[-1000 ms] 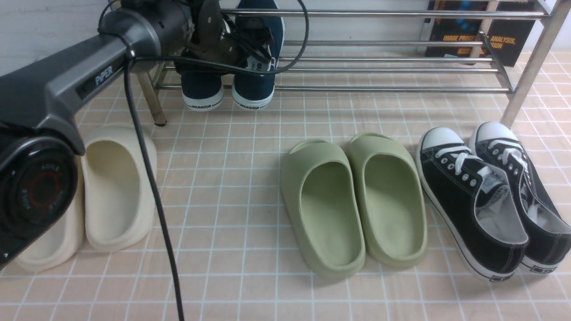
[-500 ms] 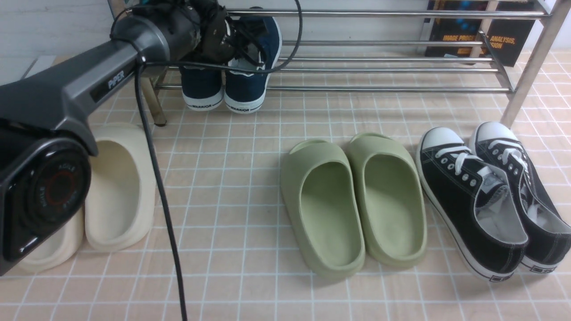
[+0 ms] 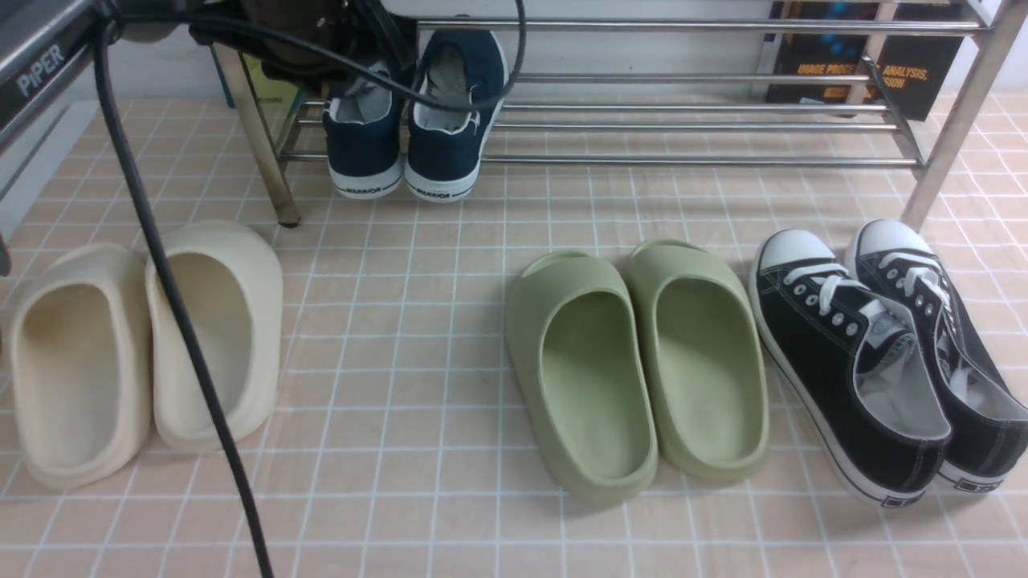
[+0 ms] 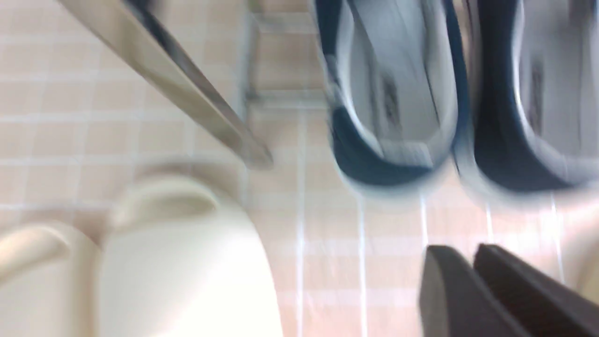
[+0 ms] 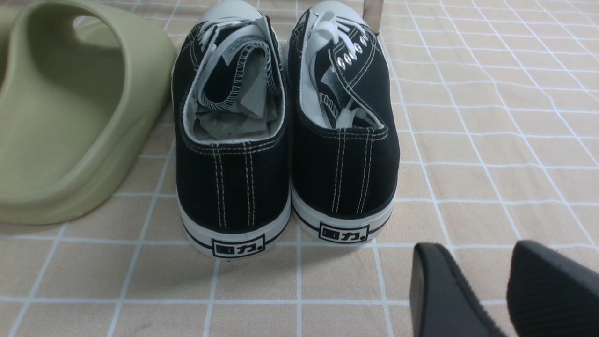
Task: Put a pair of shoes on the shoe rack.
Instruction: Use the left arm to put a shoe into the shoe rack
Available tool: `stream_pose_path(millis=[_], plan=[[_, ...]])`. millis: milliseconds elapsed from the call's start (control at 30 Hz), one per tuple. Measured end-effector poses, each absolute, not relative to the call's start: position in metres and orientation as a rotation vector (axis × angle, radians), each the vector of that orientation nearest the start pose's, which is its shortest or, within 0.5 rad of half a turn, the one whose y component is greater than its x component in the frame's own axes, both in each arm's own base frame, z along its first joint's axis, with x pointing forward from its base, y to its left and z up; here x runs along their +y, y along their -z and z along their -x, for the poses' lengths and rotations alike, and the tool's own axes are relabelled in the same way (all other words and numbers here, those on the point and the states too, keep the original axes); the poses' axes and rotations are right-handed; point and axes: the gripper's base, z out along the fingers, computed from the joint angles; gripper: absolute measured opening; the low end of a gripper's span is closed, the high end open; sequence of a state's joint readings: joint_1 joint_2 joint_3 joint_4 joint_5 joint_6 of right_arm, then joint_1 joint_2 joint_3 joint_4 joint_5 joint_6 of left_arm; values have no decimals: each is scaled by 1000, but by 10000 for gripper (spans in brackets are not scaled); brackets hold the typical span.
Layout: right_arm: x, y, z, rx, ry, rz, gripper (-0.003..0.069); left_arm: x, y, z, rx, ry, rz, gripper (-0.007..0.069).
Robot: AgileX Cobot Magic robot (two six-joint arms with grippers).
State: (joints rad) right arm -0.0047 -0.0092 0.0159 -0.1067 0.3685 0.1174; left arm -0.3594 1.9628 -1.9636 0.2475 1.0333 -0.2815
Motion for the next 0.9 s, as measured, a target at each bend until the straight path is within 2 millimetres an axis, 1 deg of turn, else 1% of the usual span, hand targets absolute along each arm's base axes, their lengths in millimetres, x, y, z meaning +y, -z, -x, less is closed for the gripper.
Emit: stream_pose_path(millis=[33,67,100,133,167,233,300,367,467,567,600,667,800,867,900], plan=[[-4,-175,-53,1856,27,-48,237,-141,-333,-422,2500,-27,-208,44],[-4,-175,-53,1856,27,-48,237,-145,-320,-422,2539,10,-237,22],[-4,-175,-53,1856,27,-48,237,-148,-312,-423,2550,36,-251,12],[-4,-175,-53,1856,27,-48,237,-152,-299,-425,2567,74,-266,6],[-4,-175,-53,1856,27,-48,237,-158,-281,-430,2581,120,-276,2],[-4,-175,-53,1856,27,-48,237,-164,-263,-440,2565,164,-270,2],[-4,-175,-53,1856,27,-48,237,-168,-251,-450,2534,182,-262,2],[-4,-175,-53,1856,27,-48,237,-170,-244,-459,2512,179,-248,2],[-4,-175,-53,1856,27,-48,237,-171,-247,-471,2489,176,-205,2],[-4,-175,-53,1856,27,-48,237,-172,-255,-479,2452,174,-183,2],[-4,-175,-53,1856,27,-48,237,-173,-257,-485,2431,162,-180,2],[-4,-175,-53,1856,27,-48,237,-173,-260,-488,2429,155,-176,2],[-4,-175,-53,1856,27,-48,237,-173,-264,-488,2437,137,-179,2],[-4,-175,-53,1856,27,-48,237,-171,-272,-484,2446,129,-178,4],[-4,-175,-53,1856,27,-48,237,-169,-279,-481,2453,123,-182,4]])
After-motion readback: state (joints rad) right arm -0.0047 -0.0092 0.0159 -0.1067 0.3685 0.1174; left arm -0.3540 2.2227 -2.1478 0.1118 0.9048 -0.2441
